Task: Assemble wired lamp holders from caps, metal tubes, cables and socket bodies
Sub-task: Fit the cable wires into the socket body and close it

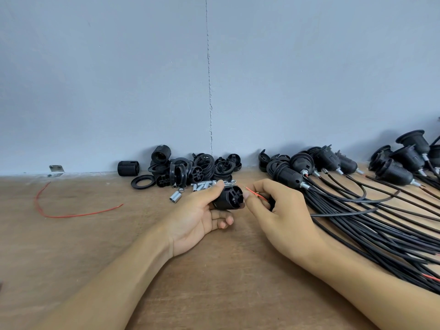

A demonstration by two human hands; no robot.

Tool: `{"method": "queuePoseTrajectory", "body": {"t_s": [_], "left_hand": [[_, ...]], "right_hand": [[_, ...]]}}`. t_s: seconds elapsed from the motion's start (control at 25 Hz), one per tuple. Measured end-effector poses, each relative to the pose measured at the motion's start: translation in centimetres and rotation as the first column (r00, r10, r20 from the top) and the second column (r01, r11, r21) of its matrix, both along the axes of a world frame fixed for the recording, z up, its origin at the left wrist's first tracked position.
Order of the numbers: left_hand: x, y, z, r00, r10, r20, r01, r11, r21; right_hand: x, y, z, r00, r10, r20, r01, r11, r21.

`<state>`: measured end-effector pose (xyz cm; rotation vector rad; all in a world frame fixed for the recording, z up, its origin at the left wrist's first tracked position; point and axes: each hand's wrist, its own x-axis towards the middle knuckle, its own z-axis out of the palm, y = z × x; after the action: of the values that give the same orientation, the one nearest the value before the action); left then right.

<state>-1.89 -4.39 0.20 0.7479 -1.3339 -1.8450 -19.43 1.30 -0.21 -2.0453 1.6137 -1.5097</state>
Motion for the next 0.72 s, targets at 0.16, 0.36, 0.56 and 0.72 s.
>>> {"method": "queuePoseTrajectory", "body": {"t_s": [0.16, 0.36, 0.56, 0.72], "left_hand": [[-0.4, 0.4, -0.1, 0.999, 0.053, 0.008, -0.053, 0.998, -0.037], [-0.9, 0.8, 0.0, 0.995, 0.097, 0.028, -0.096, 0.994, -0.054], [-1.2, 1.1, 0.0, 0.991, 0.118, 0.06, -0.112, 0.989, -0.098], [-1.2, 1.0, 0.0, 0.995, 0.099, 0.023, -0.097, 0.993, -0.068]], "right_hand": [[-0.3, 0.0, 0.0, 0.997, -0.06, -0.045, 0.06, 0.998, -0.005], [0.0, 0.1, 0.0, 0.997, -0.066, -0.03, 0.066, 0.997, -0.028], [0.1, 0.0, -0.1, 0.997, -0.08, -0.019, 0.079, 0.995, -0.052], [0.3, 0.0, -0.1, 0.997, -0.07, 0.013, 0.071, 0.993, -0.089]]}}
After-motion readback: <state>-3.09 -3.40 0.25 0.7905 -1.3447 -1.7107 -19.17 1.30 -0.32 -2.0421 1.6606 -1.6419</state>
